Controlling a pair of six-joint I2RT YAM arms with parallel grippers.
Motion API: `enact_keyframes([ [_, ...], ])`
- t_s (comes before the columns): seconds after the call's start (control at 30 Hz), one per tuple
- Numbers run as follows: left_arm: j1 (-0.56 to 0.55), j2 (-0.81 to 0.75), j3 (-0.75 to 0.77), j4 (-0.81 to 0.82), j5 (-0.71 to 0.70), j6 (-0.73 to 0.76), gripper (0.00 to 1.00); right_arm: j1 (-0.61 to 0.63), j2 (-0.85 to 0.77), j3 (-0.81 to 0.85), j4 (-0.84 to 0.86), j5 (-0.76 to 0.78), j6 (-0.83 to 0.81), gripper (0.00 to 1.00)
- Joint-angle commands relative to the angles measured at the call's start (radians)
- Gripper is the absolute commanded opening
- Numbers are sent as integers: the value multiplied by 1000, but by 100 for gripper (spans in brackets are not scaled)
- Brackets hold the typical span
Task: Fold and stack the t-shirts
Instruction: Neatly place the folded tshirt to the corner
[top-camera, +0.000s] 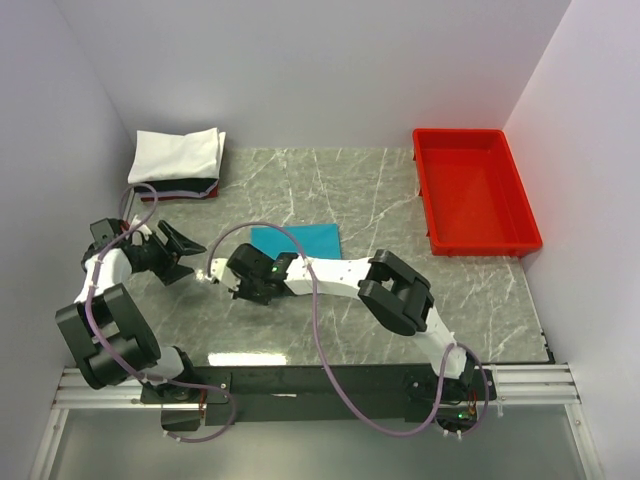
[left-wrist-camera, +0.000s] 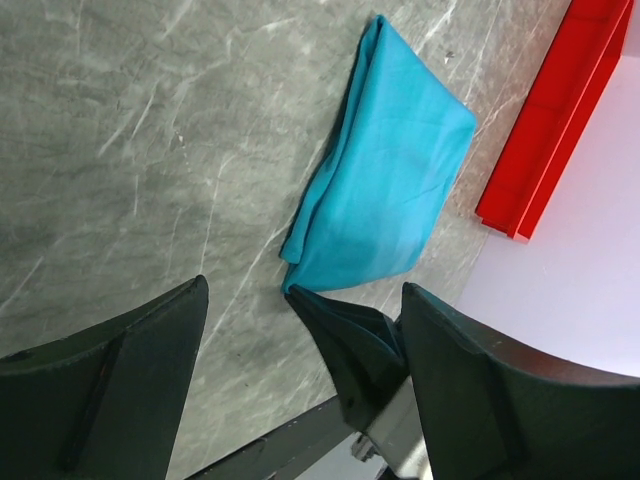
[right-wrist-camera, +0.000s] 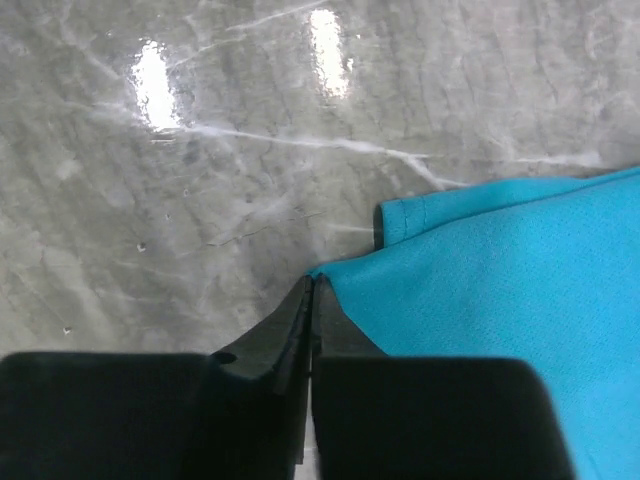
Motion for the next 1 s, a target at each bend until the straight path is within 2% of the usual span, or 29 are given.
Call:
enact_keyframes([
  [0.0, -13, 24, -33, 81, 34, -32, 83, -16, -44, -50, 31, 6, -11, 0],
  [0.37, -188, 86, -92, 360, 47, -224, 86, -92, -207, -80, 90, -104, -8, 0],
  [0.53, -263, 132, -139, 513, 10, -342, 100, -108, -224, -64, 93, -146, 9, 0],
  [0.87, -424, 248, -204, 881, -76, -629, 99, -118, -226, -53, 87, -178, 14, 0],
  [0.97, -459, 283, -208, 920, -81, -675, 99, -118, -219, -44, 84, -183, 15, 0],
])
